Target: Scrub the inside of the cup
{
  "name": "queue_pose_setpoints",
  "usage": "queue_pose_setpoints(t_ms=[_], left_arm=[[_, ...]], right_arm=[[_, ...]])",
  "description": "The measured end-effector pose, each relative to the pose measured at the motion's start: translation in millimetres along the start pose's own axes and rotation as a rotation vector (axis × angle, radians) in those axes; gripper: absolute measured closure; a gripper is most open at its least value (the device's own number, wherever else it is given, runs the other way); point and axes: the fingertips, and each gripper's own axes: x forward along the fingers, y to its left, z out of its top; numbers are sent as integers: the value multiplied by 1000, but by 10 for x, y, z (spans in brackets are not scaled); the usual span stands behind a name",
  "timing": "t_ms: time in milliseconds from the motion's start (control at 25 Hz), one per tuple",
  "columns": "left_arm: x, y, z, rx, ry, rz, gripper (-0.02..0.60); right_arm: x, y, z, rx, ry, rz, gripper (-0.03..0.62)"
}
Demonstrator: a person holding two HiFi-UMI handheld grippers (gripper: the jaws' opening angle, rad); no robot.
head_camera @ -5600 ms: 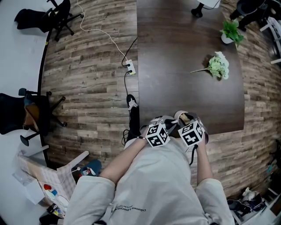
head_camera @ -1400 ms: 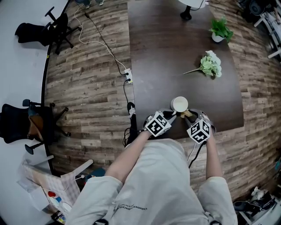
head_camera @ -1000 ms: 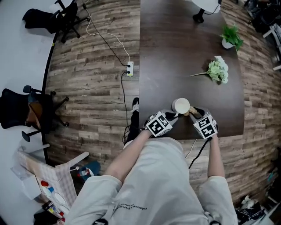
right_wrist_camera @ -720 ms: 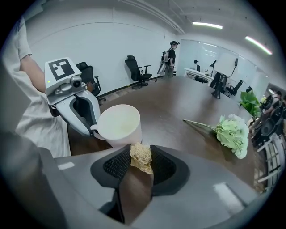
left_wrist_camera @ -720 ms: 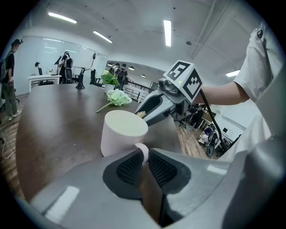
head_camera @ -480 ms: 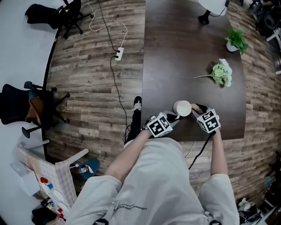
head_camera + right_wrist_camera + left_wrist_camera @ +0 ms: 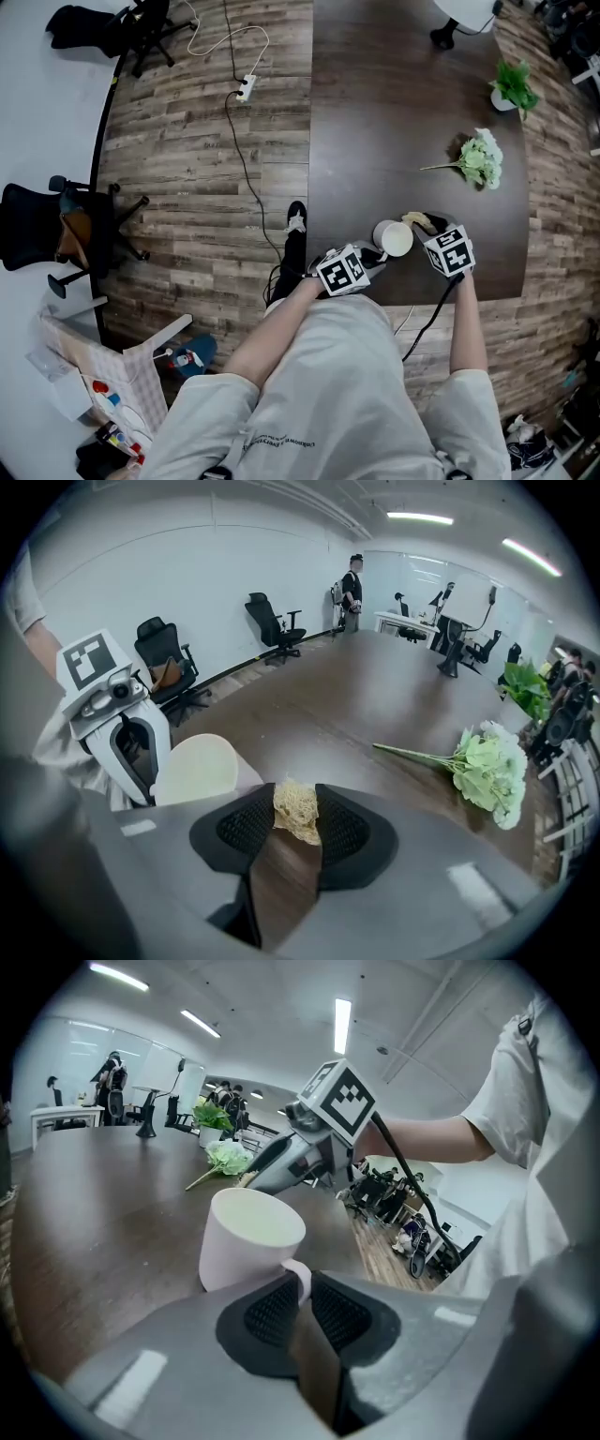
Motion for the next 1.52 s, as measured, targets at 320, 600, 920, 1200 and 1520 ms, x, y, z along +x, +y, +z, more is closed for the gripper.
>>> queue_pose_setpoints(t_ms=[320,600,920,1200,1520], left_arm=[[14,-77,38,30,9,-98,535],[30,-91,-10,16,7,-101,535],[-1,-31,-22,5,-21,-43,534],[-64,156,36,-29,-70,32,531],[-146,242,12,-27,-86,111,528]], right_arm=[[81,52,223,-17,47,50,436],[136,188,398,-80,117,109,437],[209,320,535,-251,251,94,439],[345,564,635,-387,329,132,437],[375,879,573,-564,472,163,437]])
